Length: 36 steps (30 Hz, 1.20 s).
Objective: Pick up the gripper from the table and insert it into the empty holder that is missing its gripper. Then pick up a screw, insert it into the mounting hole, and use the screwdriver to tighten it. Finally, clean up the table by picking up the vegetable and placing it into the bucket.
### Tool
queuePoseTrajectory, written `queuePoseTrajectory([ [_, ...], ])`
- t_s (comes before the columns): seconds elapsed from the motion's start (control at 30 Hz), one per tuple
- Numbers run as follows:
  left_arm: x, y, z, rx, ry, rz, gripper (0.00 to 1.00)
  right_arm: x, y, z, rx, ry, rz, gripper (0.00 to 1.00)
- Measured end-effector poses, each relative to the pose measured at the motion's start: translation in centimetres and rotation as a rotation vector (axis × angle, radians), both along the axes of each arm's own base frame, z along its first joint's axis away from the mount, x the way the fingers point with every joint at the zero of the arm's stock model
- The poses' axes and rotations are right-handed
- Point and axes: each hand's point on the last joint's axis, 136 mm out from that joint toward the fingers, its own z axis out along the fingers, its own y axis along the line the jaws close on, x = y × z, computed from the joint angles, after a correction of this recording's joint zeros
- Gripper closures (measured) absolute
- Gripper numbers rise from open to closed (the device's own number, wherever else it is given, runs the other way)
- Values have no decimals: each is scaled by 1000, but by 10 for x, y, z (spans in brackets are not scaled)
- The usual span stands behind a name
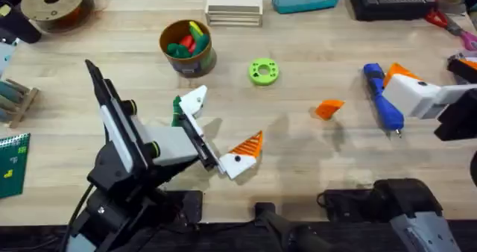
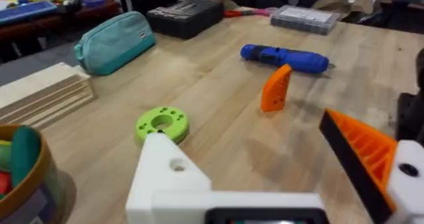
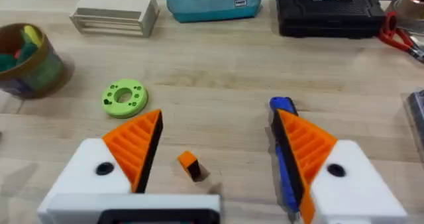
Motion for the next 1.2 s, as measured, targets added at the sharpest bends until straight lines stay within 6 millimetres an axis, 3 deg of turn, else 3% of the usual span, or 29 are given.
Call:
queuePoseTrajectory([
  [0.8,-5,-4,0,-1,-1,-25,14,0,0,0,0,0,0,10],
  [0.97,-5,-4,0,-1,-2,-25,13,5,5,13,31,-56,18,10],
  [1.17,-5,-4,0,-1,-1,-25,13,-1,28,-25,52,141,161,10],
  [1.2,-5,-4,0,-1,-1,-25,14,1,41,-51,53,310,247,10],
])
